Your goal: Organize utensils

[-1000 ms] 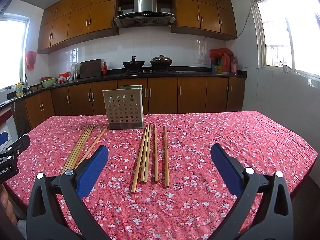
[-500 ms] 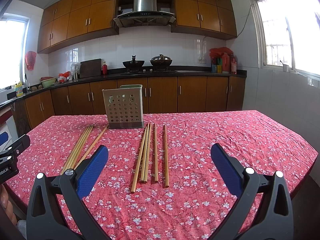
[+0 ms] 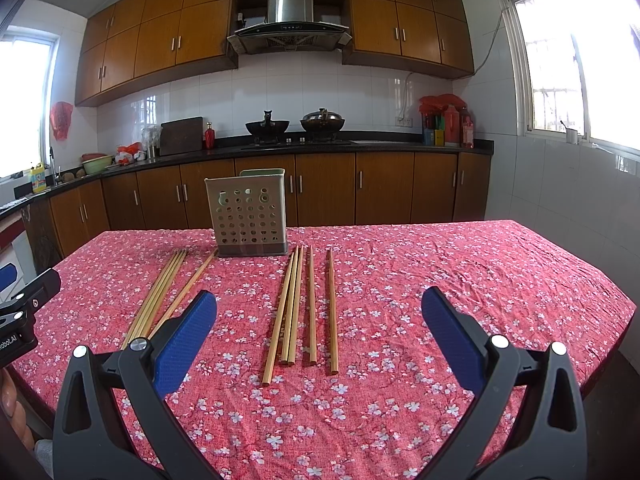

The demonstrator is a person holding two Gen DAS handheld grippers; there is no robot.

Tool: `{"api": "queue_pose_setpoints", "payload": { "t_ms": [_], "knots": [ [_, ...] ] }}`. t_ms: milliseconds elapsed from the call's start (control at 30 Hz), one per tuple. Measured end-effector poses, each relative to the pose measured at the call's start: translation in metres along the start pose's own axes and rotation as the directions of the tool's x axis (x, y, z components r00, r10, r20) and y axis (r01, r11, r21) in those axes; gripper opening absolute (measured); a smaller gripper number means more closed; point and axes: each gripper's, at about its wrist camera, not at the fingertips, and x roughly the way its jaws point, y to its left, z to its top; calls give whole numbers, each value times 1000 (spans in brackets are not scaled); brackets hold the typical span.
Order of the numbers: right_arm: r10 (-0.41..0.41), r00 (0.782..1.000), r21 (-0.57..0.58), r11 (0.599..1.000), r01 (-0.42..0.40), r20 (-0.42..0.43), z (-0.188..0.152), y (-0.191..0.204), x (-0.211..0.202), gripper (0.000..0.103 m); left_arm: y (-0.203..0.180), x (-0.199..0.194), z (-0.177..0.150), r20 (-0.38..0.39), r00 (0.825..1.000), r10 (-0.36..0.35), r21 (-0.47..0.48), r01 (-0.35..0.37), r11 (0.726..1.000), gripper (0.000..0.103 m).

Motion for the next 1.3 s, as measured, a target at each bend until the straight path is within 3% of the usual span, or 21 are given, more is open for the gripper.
{"api": "queue_pose_setpoints", "payload": {
  "t_ms": [1300],
  "knots": [
    [0,1000,1,1000,0,-6,1,0,0,101,-6,0,-3,-3,1000,0,2,0,1000,99]
  ]
}}
